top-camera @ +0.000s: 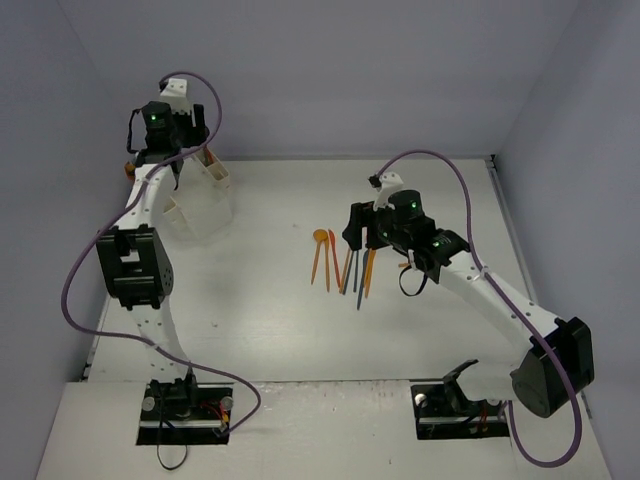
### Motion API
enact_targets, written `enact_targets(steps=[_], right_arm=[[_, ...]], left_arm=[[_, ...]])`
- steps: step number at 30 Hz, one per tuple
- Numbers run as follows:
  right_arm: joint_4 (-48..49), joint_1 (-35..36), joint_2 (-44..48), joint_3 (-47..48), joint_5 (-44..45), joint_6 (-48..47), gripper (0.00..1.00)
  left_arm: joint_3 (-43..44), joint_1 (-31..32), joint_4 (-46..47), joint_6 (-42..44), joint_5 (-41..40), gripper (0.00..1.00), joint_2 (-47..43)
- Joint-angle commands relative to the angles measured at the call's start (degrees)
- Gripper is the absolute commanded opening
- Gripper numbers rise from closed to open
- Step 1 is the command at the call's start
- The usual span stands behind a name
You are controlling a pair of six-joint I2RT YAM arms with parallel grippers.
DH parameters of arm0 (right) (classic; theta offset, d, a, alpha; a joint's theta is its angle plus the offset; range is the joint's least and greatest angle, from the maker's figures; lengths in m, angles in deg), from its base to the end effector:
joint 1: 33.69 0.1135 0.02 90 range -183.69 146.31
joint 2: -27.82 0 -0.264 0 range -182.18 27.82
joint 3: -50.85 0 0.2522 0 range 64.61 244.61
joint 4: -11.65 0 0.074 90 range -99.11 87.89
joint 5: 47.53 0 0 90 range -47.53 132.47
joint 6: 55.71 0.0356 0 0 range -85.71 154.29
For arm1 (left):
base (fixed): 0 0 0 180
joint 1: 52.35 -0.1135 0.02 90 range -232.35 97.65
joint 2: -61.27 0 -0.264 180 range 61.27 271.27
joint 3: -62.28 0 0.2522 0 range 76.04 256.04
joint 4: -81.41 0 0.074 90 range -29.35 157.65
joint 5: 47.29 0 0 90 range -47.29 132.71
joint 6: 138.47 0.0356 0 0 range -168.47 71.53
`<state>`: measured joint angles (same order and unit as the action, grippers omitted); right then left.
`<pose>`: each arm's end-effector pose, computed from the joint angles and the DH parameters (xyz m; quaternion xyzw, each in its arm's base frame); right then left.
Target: Sort the eating utensils into containers
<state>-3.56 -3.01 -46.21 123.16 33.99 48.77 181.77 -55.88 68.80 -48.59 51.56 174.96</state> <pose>0.2587 0.1596 0.3279 -0.1565 0.7871 0.2828 0.5254 0.4848 0.0244 0.3678 0.0274 0.7469 -0.0380 0.6633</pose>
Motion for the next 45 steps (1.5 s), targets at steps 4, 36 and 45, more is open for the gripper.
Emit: enact_targets(steps=[4, 36, 45], right_arm=[[-3.1, -0.7, -6.0, 2.2, 11.8, 7.7, 0.54], [-4.3, -6.4, -33.2, 12.4, 18.4, 16.7, 0.21], [-4.3, -6.4, -36.9, 15.5, 19.4, 16.0, 0.19]], left_arm=[[-12.1, 2.1, 1.5, -11.9, -1.9, 0.71, -21.2], [-55.0, 25.3, -28.0, -31.7, -0.7, 0.71, -68.0], [-55.9, 25.3, -29.3, -31.9, -0.3, 0.71, -69.6]])
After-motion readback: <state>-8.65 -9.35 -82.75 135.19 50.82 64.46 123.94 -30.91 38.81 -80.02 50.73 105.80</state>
